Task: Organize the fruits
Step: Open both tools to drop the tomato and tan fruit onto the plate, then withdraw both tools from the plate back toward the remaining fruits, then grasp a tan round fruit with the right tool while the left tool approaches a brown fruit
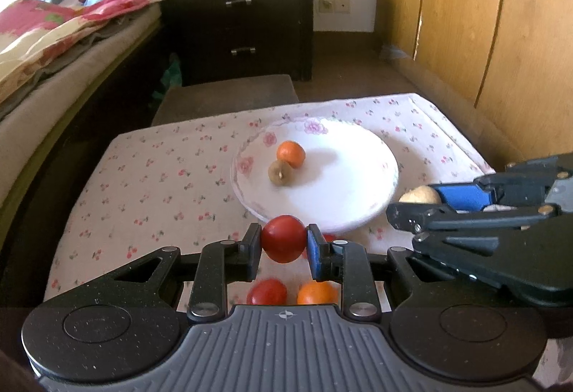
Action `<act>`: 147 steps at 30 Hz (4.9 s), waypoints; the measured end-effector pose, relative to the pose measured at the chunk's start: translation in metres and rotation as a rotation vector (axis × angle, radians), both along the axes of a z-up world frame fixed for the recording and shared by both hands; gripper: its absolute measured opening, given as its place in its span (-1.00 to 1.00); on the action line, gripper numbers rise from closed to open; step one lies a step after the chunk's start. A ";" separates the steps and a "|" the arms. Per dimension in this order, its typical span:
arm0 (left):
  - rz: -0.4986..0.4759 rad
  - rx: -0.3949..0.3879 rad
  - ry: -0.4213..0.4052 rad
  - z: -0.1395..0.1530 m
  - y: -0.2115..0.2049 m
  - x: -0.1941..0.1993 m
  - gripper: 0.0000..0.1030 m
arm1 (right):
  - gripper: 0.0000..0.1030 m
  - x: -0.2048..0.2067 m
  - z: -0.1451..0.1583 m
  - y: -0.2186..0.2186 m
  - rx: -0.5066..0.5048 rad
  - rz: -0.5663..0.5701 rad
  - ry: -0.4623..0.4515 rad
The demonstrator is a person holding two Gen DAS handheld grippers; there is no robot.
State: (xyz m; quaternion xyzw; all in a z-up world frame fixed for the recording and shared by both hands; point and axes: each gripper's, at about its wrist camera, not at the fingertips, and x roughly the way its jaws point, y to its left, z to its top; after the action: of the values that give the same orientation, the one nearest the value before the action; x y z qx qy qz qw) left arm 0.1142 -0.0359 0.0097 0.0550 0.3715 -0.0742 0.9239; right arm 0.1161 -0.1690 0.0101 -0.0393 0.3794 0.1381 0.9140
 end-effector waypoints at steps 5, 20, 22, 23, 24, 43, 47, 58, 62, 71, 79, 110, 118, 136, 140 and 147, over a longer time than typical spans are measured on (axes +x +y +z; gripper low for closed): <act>0.021 -0.021 0.020 -0.003 0.002 0.029 -0.37 | -0.43 0.031 -0.004 -0.001 0.034 -0.012 0.032; 0.066 -0.104 0.118 -0.027 0.015 0.085 -0.38 | -0.42 0.093 -0.030 0.000 0.086 0.001 0.128; 0.066 -0.092 0.128 -0.031 0.014 0.087 -0.38 | -0.42 0.096 -0.035 0.000 0.076 0.003 0.137; 0.066 -0.093 0.133 -0.032 0.013 0.088 -0.38 | -0.42 0.097 -0.037 0.000 0.075 0.000 0.140; 0.066 -0.095 0.135 -0.034 0.013 0.089 -0.38 | -0.42 0.097 -0.038 -0.001 0.077 -0.003 0.144; 0.072 -0.087 0.135 -0.031 0.010 0.087 -0.11 | -0.39 0.102 -0.041 -0.013 0.111 -0.031 0.168; 0.072 -0.086 0.123 -0.027 0.010 0.084 -0.03 | -0.35 0.098 -0.037 -0.014 0.106 -0.045 0.156; 0.057 -0.044 0.046 -0.005 0.009 0.057 0.13 | -0.26 0.074 -0.016 -0.011 0.060 -0.038 0.100; 0.055 -0.046 0.033 0.000 0.009 0.047 0.14 | -0.25 0.064 -0.010 -0.011 0.061 -0.041 0.094; 0.040 -0.020 0.004 0.008 0.007 0.023 0.16 | -0.25 0.039 -0.003 -0.012 0.065 -0.046 0.083; 0.047 -0.018 -0.005 0.010 0.009 0.007 0.16 | -0.25 0.024 0.001 -0.009 0.061 -0.038 0.081; 0.040 0.045 0.024 -0.002 0.020 -0.030 0.12 | -0.25 -0.006 -0.015 0.012 0.017 0.029 0.126; 0.075 -0.065 0.088 -0.010 0.044 -0.027 0.28 | -0.24 -0.002 -0.020 0.016 0.035 0.047 0.160; 0.168 -0.168 0.257 -0.044 0.067 -0.007 0.26 | -0.17 0.007 -0.027 0.000 0.061 0.005 0.211; 0.186 -0.194 0.260 -0.046 0.069 -0.002 0.28 | -0.16 0.007 -0.028 0.000 0.061 0.004 0.216; 0.185 -0.186 0.259 -0.046 0.069 -0.003 0.02 | -0.15 0.011 -0.031 -0.002 0.064 -0.002 0.230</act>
State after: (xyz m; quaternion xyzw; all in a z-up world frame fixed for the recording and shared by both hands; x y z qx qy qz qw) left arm 0.1109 0.0336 -0.0367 -0.0749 0.4824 -0.0292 0.8722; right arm 0.1267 -0.1708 -0.0211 0.0066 0.4770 0.1528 0.8655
